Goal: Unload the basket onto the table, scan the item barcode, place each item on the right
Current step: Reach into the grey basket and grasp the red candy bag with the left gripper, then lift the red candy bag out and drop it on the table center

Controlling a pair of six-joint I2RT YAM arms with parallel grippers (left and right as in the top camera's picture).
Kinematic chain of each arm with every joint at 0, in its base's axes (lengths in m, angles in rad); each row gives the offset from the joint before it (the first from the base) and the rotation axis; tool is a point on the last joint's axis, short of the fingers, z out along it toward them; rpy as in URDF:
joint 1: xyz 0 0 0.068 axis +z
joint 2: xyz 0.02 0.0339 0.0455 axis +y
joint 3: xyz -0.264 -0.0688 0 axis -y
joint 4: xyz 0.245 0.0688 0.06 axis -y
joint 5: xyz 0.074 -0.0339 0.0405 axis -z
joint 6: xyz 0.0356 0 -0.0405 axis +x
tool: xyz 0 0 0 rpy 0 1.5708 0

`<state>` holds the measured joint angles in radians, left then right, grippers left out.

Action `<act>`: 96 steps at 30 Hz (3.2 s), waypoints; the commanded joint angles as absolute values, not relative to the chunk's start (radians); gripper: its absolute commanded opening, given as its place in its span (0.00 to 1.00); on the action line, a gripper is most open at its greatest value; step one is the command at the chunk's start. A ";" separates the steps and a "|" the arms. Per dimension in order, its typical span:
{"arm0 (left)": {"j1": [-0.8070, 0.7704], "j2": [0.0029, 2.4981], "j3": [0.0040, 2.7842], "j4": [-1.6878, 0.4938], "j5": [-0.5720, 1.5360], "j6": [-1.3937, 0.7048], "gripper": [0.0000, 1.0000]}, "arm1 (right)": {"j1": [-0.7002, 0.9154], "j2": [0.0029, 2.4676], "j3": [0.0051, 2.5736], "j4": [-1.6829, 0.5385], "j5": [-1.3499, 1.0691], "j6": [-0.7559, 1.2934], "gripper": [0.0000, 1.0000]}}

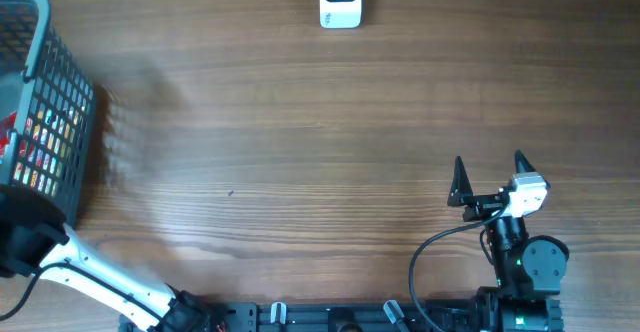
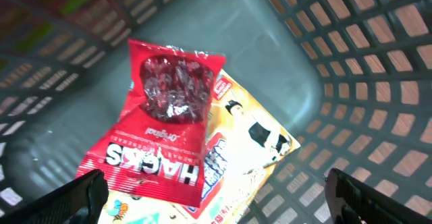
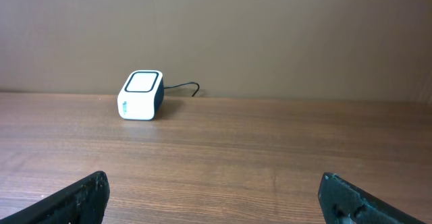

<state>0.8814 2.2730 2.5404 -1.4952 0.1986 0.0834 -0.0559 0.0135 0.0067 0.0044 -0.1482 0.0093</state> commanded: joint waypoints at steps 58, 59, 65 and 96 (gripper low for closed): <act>0.781 2.274 1.930 -1.002 -0.133 0.047 0.64 | -0.060 0.007 0.005 0.009 -0.137 0.002 1.00; 0.781 2.274 1.930 -1.001 -0.133 0.047 0.57 | -0.060 0.007 0.005 0.009 -0.137 0.002 1.00; 0.781 2.264 1.939 -1.006 -0.133 0.047 0.08 | -0.060 0.007 0.005 0.009 -0.137 0.002 1.00; 0.643 1.526 1.924 -1.179 0.892 -0.065 0.04 | -0.060 0.007 0.005 0.009 -0.137 0.001 1.00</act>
<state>0.7376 1.5074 1.9324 -1.1091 0.7460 -0.0582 -0.0559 0.0135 0.0067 0.0044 -0.1478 0.0090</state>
